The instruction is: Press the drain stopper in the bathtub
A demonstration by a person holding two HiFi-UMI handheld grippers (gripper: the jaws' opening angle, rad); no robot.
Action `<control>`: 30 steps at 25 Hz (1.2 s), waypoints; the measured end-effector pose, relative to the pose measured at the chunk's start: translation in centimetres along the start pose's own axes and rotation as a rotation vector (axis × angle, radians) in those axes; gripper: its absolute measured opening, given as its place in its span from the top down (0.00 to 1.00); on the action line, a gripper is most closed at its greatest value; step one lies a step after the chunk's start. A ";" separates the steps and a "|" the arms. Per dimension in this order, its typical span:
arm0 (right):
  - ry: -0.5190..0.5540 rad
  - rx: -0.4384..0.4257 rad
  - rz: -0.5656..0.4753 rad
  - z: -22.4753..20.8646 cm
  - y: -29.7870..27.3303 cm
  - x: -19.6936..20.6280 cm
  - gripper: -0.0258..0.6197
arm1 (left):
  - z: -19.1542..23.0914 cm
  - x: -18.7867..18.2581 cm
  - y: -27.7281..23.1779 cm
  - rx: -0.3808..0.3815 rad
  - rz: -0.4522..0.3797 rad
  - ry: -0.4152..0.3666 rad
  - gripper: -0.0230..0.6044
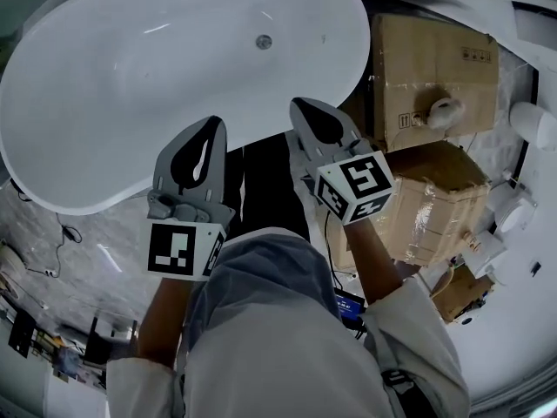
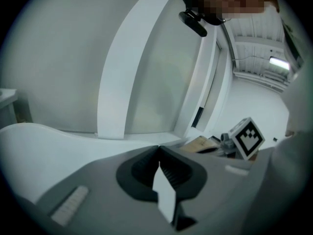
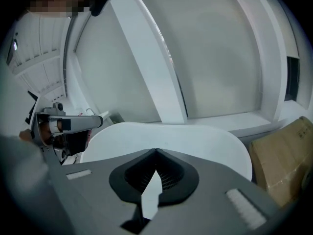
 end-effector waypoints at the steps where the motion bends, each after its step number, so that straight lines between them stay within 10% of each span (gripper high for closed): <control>1: -0.004 -0.010 0.002 -0.4 -0.4 0.4 0.96 | 0.3 0.3 -0.4 -0.009 0.006 0.008 0.96; 30: 0.082 -0.011 0.125 -9.0 -13.1 10.7 0.96 | 5.6 10.7 -7.9 -0.063 0.075 0.084 0.96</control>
Point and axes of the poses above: the fingertips, and each gripper's own axes: y backward along the fingers, z to its left, x out of its underside, the point moved 8 cm from there along y, backward along the fingers, and after that the axes turned 7 degrees about y, right-handed, at the moved point
